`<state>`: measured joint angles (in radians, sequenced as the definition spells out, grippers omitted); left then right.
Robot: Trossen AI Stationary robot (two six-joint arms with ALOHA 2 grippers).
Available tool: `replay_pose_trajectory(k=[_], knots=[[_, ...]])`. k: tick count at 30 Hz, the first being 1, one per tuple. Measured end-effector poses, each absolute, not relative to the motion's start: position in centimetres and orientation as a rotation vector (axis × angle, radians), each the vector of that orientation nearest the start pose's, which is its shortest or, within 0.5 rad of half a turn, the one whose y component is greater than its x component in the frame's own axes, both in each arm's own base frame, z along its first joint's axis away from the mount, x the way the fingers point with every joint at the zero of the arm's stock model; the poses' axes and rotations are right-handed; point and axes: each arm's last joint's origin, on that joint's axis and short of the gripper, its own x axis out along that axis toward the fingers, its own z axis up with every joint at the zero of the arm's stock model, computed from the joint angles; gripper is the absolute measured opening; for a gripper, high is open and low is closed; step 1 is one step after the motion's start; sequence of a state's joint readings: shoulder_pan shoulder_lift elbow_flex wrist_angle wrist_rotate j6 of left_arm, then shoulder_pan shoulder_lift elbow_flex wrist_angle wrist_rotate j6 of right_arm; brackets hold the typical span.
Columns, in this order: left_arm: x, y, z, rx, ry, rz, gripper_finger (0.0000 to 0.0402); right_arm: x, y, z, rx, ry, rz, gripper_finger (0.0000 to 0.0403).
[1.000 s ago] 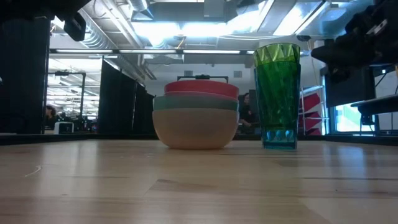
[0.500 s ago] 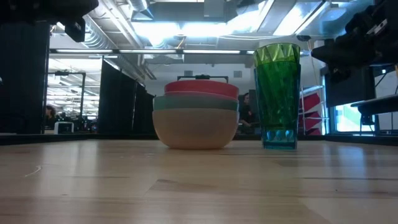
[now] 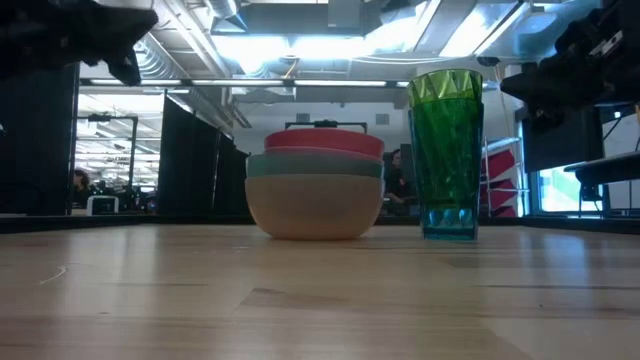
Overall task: Nest bowls inside each other
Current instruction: Return to Home Position
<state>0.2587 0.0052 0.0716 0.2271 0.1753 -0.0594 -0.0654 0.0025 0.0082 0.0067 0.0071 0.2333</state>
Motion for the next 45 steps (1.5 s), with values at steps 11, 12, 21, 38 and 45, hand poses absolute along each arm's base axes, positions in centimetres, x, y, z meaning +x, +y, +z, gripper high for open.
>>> replay_pose_trajectory(k=[11, 12, 21, 38, 45], knots=[[9.5, 1.7, 17.7, 0.016, -0.112, 0.093, 0.0, 9.7, -0.7, 16.7, 0.233, -0.021, -0.071, 0.0001], [9.5, 1.6, 17.6, 0.018, -0.107, 0.091, 0.0, 9.7, -0.7, 16.7, 0.233, -0.021, -0.071, 0.0001], [9.6, 1.2, 17.1, 0.03, -0.055, 0.066, 0.0, 9.7, -0.7, 16.7, 0.233, -0.021, -0.071, 0.0001], [9.7, 1.2, 16.7, 0.061, -0.012, 0.105, 0.0, 9.7, -0.7, 16.7, 0.233, -0.02, -0.071, 0.0001], [9.7, 1.2, 16.7, 0.079, -0.009, 0.109, 0.0, 9.7, -0.7, 16.7, 0.233, -0.021, -0.071, 0.0001]])
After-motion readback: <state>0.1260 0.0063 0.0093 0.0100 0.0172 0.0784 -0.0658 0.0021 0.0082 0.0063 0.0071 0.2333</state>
